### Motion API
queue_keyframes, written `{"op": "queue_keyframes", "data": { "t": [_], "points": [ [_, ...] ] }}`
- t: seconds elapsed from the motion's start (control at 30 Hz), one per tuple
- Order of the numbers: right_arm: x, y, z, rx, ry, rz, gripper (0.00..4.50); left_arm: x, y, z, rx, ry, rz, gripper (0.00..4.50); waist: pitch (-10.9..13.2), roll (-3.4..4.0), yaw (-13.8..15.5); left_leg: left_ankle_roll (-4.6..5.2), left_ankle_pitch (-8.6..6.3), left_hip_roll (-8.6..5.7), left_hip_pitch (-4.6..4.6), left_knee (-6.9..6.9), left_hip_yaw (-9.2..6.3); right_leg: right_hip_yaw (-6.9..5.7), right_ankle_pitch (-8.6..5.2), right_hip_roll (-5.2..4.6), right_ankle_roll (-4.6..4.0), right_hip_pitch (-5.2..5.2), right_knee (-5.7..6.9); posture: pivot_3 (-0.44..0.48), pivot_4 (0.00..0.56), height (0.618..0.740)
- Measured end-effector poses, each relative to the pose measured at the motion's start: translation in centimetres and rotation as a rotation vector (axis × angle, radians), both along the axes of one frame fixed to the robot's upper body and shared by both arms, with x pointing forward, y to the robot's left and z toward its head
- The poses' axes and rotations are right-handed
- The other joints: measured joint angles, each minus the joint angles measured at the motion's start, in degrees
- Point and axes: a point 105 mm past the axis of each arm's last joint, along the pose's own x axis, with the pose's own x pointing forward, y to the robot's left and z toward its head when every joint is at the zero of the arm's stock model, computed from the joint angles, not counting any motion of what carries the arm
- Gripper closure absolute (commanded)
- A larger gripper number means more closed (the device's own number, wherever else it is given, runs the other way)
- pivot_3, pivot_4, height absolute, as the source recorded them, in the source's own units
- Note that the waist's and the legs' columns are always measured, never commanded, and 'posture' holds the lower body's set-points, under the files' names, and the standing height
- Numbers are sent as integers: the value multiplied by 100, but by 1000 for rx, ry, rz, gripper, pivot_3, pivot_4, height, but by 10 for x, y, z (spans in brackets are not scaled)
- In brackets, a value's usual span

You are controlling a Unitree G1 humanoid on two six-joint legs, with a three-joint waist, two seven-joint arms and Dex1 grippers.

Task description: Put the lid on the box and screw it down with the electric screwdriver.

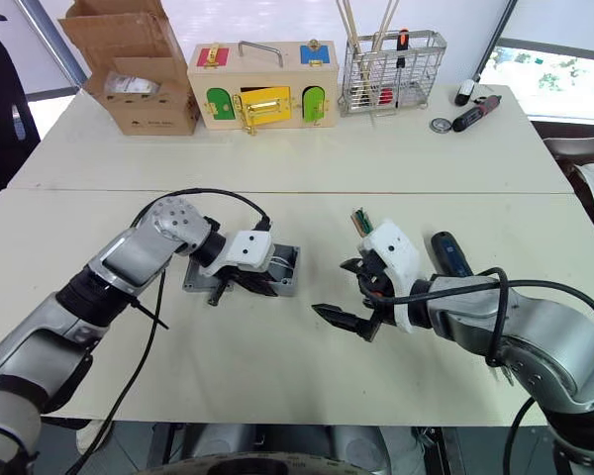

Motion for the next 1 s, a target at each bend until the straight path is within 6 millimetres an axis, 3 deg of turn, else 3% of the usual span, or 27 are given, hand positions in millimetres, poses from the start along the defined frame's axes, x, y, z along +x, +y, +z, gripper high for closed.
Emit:
{"op": "queue_keyframes", "data": {
  "t": [0.23, 0.43, 0.7, 0.73, 0.8, 0.97, 1.0],
  "points": [
    [-28, -7, -6, 7, 96, 7, 0, -4, -16, 8, 13, -31, -269, 4459, 1, -2, 76, 2, -1, -1, -9, 8, 0, -3, 0, 0, 0, -2, -2, 0, 150, 740],
    [-27, -10, -6, 4, 81, -43, 0, -3, -20, -7, 61, -96, -430, 4459, 1, -3, 64, 6, -3, 0, -9, 6, -1, -2, 0, 4, 0, -6, 0, 0, 150, 740],
    [-27, -10, -9, -2, 71, -88, 0, 0, -24, -8, 65, -129, -492, 4459, 2, -3, 101, 6, -3, -2, -9, 11, -1, -2, 0, 3, 1, -1, -1, 0, 150, 740],
    [-27, -10, -9, -3, 70, -92, 0, 1, -24, -8, 70, -129, -496, 3667, 2, -3, 102, 6, -3, -2, -9, 11, -1, -2, 1, 3, 1, -1, -1, 0, 150, 740],
    [-27, -10, -10, -3, 74, -91, 0, 0, -23, -10, 75, -127, -504, 2935, 2, -3, 95, 6, -3, -2, -9, 11, -1, -2, 1, 4, 1, -2, 0, 0, 150, 740],
    [-29, -9, -11, -4, 81, -80, 0, -1, -20, -8, 65, -108, -494, 435, 2, -3, 80, 7, -4, -1, -9, 10, -2, -2, 1, 5, 1, -3, 0, 0, 150, 740],
    [-29, -8, -11, -2, 83, -72, 0, -1, -19, -5, 55, -98, -478, 435, 2, -4, 76, 7, -4, -1, -9, 10, -2, -2, 0, 6, 1, -3, 1, 0, 150, 740]
  ]
}}
